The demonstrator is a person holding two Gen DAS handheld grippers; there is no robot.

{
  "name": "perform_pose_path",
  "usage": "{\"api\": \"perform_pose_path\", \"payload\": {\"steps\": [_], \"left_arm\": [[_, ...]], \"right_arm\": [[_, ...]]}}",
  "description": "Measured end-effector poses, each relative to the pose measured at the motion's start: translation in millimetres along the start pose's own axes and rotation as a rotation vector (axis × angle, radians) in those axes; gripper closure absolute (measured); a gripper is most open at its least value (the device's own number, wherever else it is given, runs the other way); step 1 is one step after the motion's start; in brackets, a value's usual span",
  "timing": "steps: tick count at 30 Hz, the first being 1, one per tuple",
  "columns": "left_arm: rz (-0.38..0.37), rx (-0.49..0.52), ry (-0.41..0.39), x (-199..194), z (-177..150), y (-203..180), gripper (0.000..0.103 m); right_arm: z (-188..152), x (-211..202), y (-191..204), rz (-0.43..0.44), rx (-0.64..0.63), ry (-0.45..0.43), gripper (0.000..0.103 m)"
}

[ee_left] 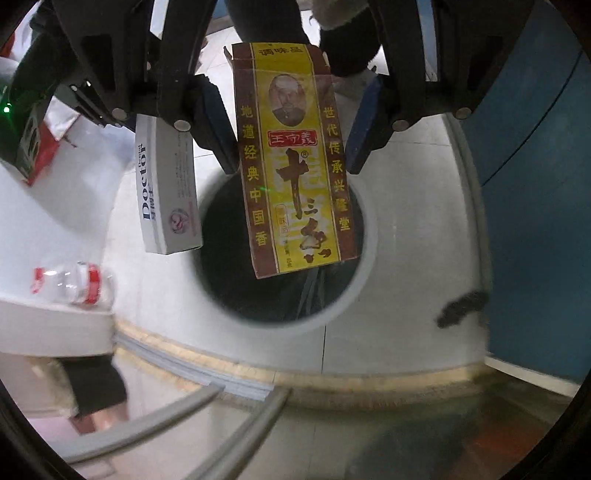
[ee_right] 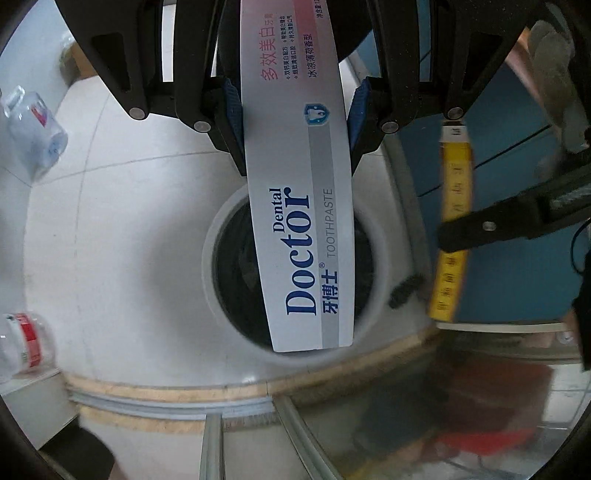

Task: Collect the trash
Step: 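Carry both boxes over the floor bin and open both grippers to drop them, then swing both tools back toward the counter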

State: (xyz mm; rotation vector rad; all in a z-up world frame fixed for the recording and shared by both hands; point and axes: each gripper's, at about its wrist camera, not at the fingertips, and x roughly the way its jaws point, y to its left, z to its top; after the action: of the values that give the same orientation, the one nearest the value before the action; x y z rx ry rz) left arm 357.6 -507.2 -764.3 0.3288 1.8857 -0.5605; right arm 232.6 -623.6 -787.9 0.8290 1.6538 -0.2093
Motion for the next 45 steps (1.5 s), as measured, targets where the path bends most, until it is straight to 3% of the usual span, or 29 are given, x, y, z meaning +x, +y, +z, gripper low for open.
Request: {"api": "perform_pose_path", "payload": {"steps": [2,3,4,5,7,8,16,25,30,45], "left_arm": [[0.005,-0.003,0.004,20,5,2,0.023],[0.009,-0.012,-0.002,25,8,5,0.006],[0.019,-0.02,-0.007,29,8,6,0.002],[0.035,-0.026,-0.009,32,9,2,0.002],[0.072,-0.03,-0.032,32,5,4,0.002],[0.091,-0.03,-0.04,29,2,1,0.002],[0.273,-0.017,-0.236,-10,-36,5,0.002],[0.278,-0.024,-0.313,-66,-82,-6,0.002],[0.273,-0.007,-0.351,-107,-113,-25,0.002],[0.223,0.032,-0.451,-284,-233,-86,0.002]], "right_arm": [[9,24,-9,-0.001,0.011,0.024,0.052],[12,32,-12,0.0,0.016,0.031,0.045],[13,39,-14,0.0,0.02,0.033,0.031],[13,43,-16,-0.011,0.025,0.023,0.025],[11,44,-18,-0.022,0.028,0.002,0.004],[8,42,-18,-0.041,0.032,-0.015,0.0],[14,25,-24,-0.228,-0.017,-0.168,0.0],[-21,-31,-7,-0.242,-0.033,-0.27,0.0],[-56,-86,6,-0.245,-0.036,-0.327,0.0],[-183,-315,54,-0.224,-0.071,-0.478,0.0]]}}
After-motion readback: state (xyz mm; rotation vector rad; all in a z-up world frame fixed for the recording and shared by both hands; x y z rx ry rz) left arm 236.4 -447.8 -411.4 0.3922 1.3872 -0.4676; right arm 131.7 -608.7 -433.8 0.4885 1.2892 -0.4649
